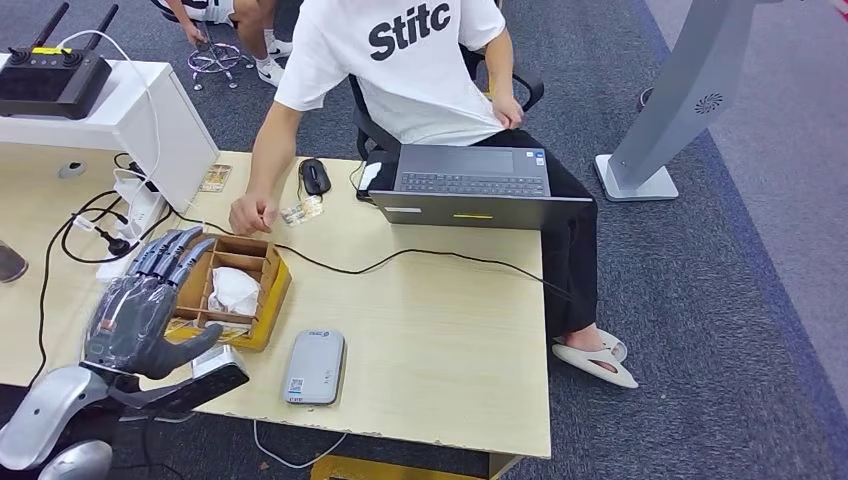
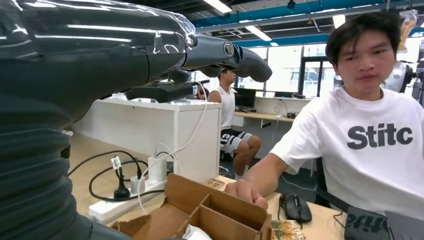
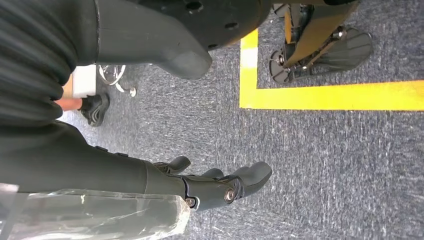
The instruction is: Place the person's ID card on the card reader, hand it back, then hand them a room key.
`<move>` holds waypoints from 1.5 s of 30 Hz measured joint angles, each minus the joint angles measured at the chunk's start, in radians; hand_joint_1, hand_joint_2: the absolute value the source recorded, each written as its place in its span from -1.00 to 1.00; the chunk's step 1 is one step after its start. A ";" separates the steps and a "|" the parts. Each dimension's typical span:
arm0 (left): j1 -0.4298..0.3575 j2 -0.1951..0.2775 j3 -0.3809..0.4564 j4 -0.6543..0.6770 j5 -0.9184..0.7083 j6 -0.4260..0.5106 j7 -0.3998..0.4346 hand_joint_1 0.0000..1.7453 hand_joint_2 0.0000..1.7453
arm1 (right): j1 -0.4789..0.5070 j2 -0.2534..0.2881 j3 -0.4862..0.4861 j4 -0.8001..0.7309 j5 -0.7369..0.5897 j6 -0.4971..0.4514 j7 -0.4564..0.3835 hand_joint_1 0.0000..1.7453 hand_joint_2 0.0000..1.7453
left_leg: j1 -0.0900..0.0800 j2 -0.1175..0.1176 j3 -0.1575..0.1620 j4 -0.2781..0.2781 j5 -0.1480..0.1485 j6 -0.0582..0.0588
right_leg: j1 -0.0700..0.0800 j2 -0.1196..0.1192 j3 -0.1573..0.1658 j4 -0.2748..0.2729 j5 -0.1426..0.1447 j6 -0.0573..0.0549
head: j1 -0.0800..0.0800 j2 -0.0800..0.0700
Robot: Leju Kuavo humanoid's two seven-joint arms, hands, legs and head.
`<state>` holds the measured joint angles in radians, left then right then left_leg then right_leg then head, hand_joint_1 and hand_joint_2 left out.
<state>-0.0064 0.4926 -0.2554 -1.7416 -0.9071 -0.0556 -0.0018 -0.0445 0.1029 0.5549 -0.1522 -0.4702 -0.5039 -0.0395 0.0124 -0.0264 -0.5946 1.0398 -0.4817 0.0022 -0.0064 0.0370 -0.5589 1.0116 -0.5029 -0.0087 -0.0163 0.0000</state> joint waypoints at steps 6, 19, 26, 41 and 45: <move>0.022 0.033 0.000 -0.010 -0.011 -0.027 0.011 -1.00 1.00 | 0.000 0.002 -0.002 0.000 -0.001 -0.002 0.000 -1.00 1.00 | 0.000 0.000 0.000 0.000 0.000 0.000 | 0.000 0.000 0.000 0.000 0.000 0.000 | 0.000 0.000; 0.073 -0.005 0.000 0.028 -0.109 0.030 0.090 -1.00 1.00 | 0.000 0.008 -0.003 0.000 0.001 -0.003 0.010 -1.00 1.00 | 0.000 0.000 0.000 0.000 0.000 0.000 | 0.000 0.000 0.000 0.000 0.000 0.000 | 0.000 0.000; 0.110 -0.054 0.016 0.078 -0.142 0.056 0.133 -1.00 1.00 | 0.001 0.008 -0.002 0.000 0.001 -0.005 0.017 -1.00 1.00 | 0.000 0.000 0.000 0.000 0.000 0.000 | 0.000 0.000 0.000 0.000 0.000 0.000 | 0.000 0.000; 0.143 -0.132 0.130 0.191 -0.157 0.082 0.159 -1.00 1.00 | 0.000 0.009 0.007 0.000 0.021 0.010 0.025 -1.00 1.00 | 0.000 0.000 0.000 0.000 0.000 0.000 | 0.000 -0.001 0.000 0.000 0.000 0.000 | 0.000 0.000; 0.139 -0.149 0.163 0.229 -0.188 0.096 0.145 -1.00 1.00 | -0.001 0.008 0.015 0.000 0.027 0.018 0.027 -1.00 1.00 | 0.000 0.000 0.000 0.000 0.000 0.000 | 0.000 -0.001 0.000 0.000 0.000 0.000 | 0.000 0.000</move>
<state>0.1329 0.3441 -0.0919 -1.5128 -1.0953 0.0408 0.1431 -0.0450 0.1114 0.5697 -0.1519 -0.4433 -0.4859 -0.0129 0.0122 -0.0267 -0.5947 1.0398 -0.4817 0.0023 -0.0066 0.0364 -0.5589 1.0113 -0.5029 -0.0086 -0.0159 0.0000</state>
